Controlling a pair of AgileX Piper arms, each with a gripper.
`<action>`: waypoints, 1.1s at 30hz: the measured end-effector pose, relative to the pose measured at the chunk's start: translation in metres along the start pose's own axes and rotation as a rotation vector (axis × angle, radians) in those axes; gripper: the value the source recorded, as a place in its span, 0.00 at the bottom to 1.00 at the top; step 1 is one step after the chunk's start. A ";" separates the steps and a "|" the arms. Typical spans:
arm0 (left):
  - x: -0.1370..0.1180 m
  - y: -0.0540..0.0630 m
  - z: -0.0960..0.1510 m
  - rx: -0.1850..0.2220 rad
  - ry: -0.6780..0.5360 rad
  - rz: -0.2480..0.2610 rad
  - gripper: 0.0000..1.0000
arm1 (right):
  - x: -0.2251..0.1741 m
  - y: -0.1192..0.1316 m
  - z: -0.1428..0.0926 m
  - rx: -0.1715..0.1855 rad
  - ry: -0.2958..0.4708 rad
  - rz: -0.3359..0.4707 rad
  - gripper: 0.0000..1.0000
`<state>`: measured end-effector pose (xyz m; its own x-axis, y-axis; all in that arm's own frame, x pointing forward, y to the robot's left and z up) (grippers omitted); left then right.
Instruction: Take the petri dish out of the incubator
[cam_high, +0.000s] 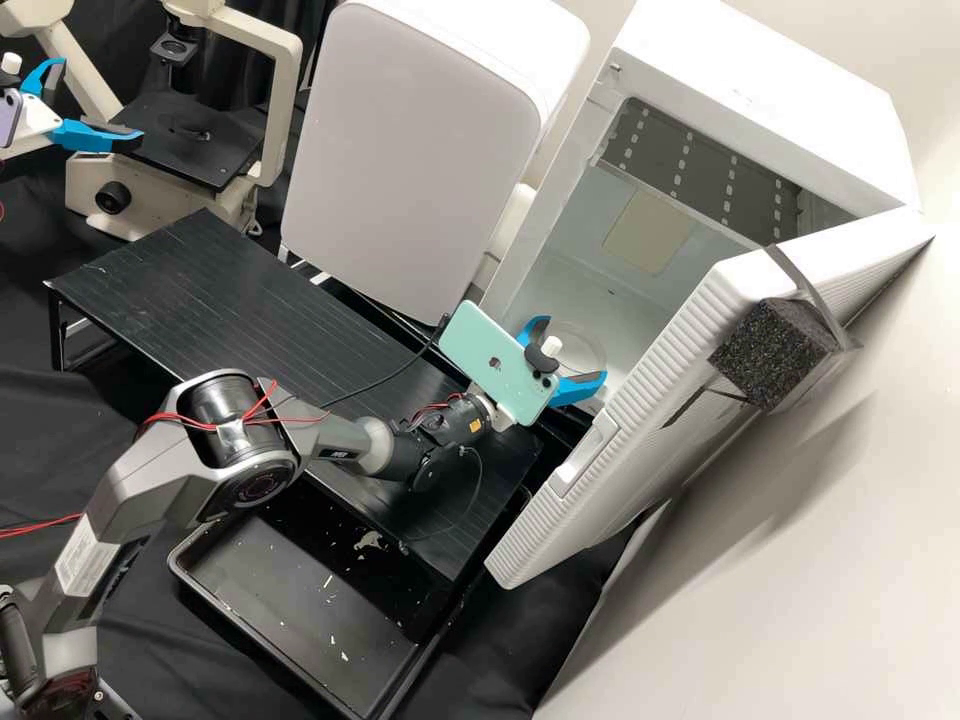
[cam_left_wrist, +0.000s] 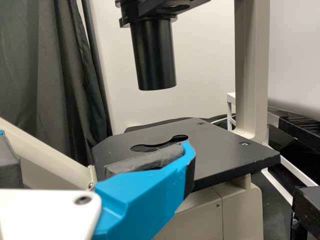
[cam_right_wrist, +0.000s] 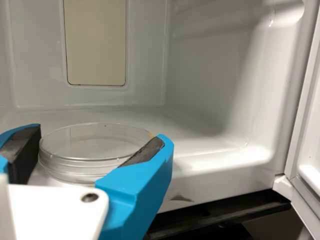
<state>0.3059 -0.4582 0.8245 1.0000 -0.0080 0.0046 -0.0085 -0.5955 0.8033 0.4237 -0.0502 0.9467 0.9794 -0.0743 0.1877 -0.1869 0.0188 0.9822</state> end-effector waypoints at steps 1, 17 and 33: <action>0.000 0.000 0.000 0.000 0.000 0.000 1.00 | 0.000 0.000 0.000 0.007 0.000 0.000 0.00; 0.000 0.000 0.000 0.000 0.000 0.000 1.00 | -0.001 0.001 0.003 0.019 -0.003 -0.003 0.00; 0.000 0.000 0.000 0.000 0.000 0.000 1.00 | -0.068 0.019 0.016 0.179 0.090 -0.019 0.00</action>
<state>0.3059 -0.4582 0.8245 1.0000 -0.0080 0.0046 -0.0085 -0.5955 0.8033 0.3524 -0.0607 0.9525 0.9843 0.0164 0.1758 -0.1710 -0.1599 0.9722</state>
